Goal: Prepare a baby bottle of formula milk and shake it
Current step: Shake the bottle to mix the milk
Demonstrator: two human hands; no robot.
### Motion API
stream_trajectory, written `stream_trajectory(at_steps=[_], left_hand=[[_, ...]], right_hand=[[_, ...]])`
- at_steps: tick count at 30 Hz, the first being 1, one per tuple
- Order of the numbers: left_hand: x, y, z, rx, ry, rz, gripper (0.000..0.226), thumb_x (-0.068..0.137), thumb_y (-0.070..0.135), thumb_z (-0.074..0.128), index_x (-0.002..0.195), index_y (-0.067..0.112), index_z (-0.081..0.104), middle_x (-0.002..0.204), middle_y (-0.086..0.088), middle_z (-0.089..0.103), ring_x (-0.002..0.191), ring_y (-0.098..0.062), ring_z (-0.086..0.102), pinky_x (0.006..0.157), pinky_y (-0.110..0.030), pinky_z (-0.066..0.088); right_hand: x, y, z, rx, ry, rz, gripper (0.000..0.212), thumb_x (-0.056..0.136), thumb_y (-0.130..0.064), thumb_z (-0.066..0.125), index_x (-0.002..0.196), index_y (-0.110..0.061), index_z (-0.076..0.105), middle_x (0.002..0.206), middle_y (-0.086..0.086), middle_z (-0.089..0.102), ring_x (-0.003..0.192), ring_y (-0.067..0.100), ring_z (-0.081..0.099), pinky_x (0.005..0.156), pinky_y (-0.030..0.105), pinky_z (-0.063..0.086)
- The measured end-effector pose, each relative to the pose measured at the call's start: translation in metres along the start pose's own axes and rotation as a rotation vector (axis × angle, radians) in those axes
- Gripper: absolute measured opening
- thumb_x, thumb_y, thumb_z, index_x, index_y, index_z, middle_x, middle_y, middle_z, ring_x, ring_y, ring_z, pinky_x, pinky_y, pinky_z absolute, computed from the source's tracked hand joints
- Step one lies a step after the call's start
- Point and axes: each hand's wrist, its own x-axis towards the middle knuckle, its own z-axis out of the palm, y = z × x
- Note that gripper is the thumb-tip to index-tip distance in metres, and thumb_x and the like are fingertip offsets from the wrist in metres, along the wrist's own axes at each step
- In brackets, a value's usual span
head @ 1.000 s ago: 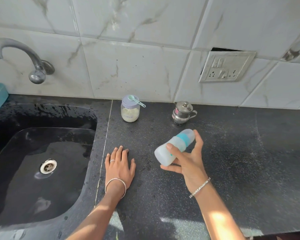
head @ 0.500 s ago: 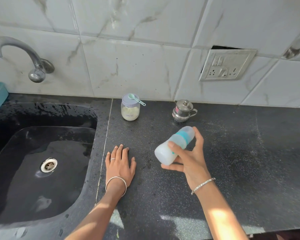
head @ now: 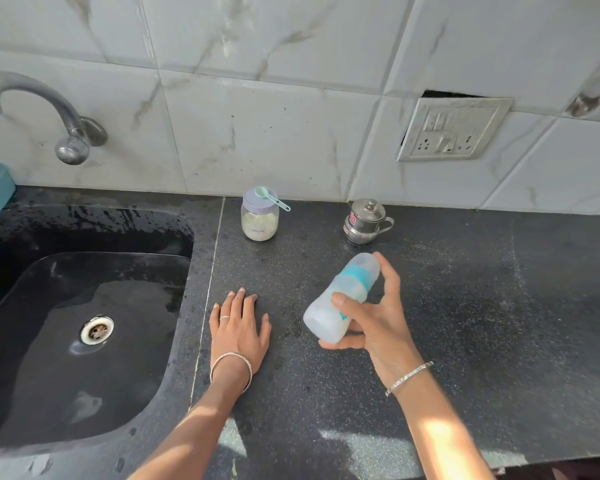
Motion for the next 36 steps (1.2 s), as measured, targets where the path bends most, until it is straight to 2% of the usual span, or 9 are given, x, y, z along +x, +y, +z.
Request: stream_trajectory(at_steps=[4, 8, 12, 17, 21, 25, 30, 34, 36], left_hand=[[0.0, 0.0, 0.001, -0.004, 0.005, 0.0, 0.044, 0.098, 0.042, 0.051, 0.133, 0.017, 0.057, 0.15, -0.008, 0.05, 0.145, -0.028, 0.038, 0.122, -0.049, 0.02], [0.001, 0.0, 0.001, -0.006, 0.001, -0.001, 0.044, 0.097, 0.042, 0.051, 0.133, 0.018, 0.057, 0.151, -0.008, 0.05, 0.146, -0.028, 0.039, 0.122, -0.049, 0.021], [0.0, 0.0, 0.001, -0.003, 0.002, -0.002, 0.044, 0.098, 0.042, 0.05, 0.134, 0.018, 0.057, 0.151, -0.008, 0.05, 0.146, -0.028, 0.038, 0.122, -0.049, 0.02], [0.0, 0.0, 0.002, -0.009, 0.026, 0.006, 0.05, 0.096, 0.046, 0.04, 0.133, 0.017, 0.058, 0.149, -0.009, 0.052, 0.145, -0.029, 0.04, 0.121, -0.049, 0.021], [-0.001, 0.0, 0.0, -0.014, 0.02, 0.005, 0.048, 0.097, 0.044, 0.042, 0.133, 0.017, 0.058, 0.15, -0.009, 0.052, 0.145, -0.028, 0.039, 0.122, -0.049, 0.02], [0.0, 0.0, 0.001, -0.009, -0.002, -0.005, 0.044, 0.098, 0.042, 0.051, 0.134, 0.018, 0.057, 0.151, -0.008, 0.05, 0.146, -0.027, 0.037, 0.122, -0.048, 0.019], [0.0, 0.0, 0.001, -0.003, -0.002, 0.001, 0.044, 0.099, 0.043, 0.05, 0.135, 0.018, 0.056, 0.152, -0.007, 0.049, 0.146, -0.027, 0.037, 0.123, -0.048, 0.019], [0.0, -0.001, 0.001, -0.006, -0.001, -0.004, 0.044, 0.098, 0.043, 0.051, 0.135, 0.018, 0.057, 0.151, -0.007, 0.05, 0.146, -0.027, 0.037, 0.122, -0.048, 0.019], [0.0, 0.0, 0.001, -0.01, 0.002, 0.0, 0.044, 0.098, 0.043, 0.051, 0.135, 0.018, 0.057, 0.151, -0.007, 0.05, 0.146, -0.027, 0.037, 0.122, -0.048, 0.02]], right_hand=[[0.002, 0.0, 0.002, 0.068, 0.106, -0.049, 0.094, 0.08, -0.015, 0.09, 0.135, -0.068, 0.036, 0.115, 0.007, 0.077, 0.099, 0.041, 0.077, 0.066, 0.058, 0.064], [-0.001, 0.0, 0.001, -0.005, 0.027, 0.009, 0.092, 0.072, -0.018, 0.095, 0.131, -0.067, 0.044, 0.104, 0.004, 0.078, 0.094, 0.042, 0.078, 0.061, 0.058, 0.063], [0.0, -0.003, -0.001, 0.043, 0.099, -0.019, 0.092, 0.079, -0.016, 0.09, 0.135, -0.066, 0.037, 0.12, 0.011, 0.07, 0.099, 0.044, 0.077, 0.064, 0.058, 0.064], [0.0, -0.004, -0.003, -0.021, 0.043, 0.0, 0.092, 0.068, -0.021, 0.095, 0.13, -0.066, 0.044, 0.114, 0.009, 0.074, 0.094, 0.04, 0.078, 0.062, 0.061, 0.063], [0.003, -0.002, -0.003, 0.045, 0.132, -0.051, 0.09, 0.081, -0.012, 0.09, 0.129, -0.068, 0.038, 0.122, 0.01, 0.069, 0.1, 0.04, 0.077, 0.065, 0.061, 0.063], [0.001, -0.003, -0.003, -0.037, 0.003, 0.059, 0.091, 0.069, -0.02, 0.095, 0.126, -0.067, 0.043, 0.123, 0.016, 0.068, 0.092, 0.041, 0.079, 0.062, 0.06, 0.063], [0.004, -0.006, -0.005, 0.029, 0.136, -0.021, 0.089, 0.085, -0.011, 0.085, 0.136, -0.062, 0.033, 0.124, 0.013, 0.065, 0.094, 0.04, 0.078, 0.064, 0.057, 0.064], [0.002, -0.008, -0.009, -0.064, -0.002, 0.071, 0.089, 0.079, -0.011, 0.089, 0.131, -0.065, 0.041, 0.12, 0.015, 0.07, 0.093, 0.041, 0.079, 0.062, 0.058, 0.063], [0.002, -0.009, -0.008, -0.042, 0.056, 0.038, 0.09, 0.078, -0.012, 0.089, 0.133, -0.064, 0.041, 0.12, 0.012, 0.069, 0.093, 0.04, 0.079, 0.062, 0.058, 0.064]])
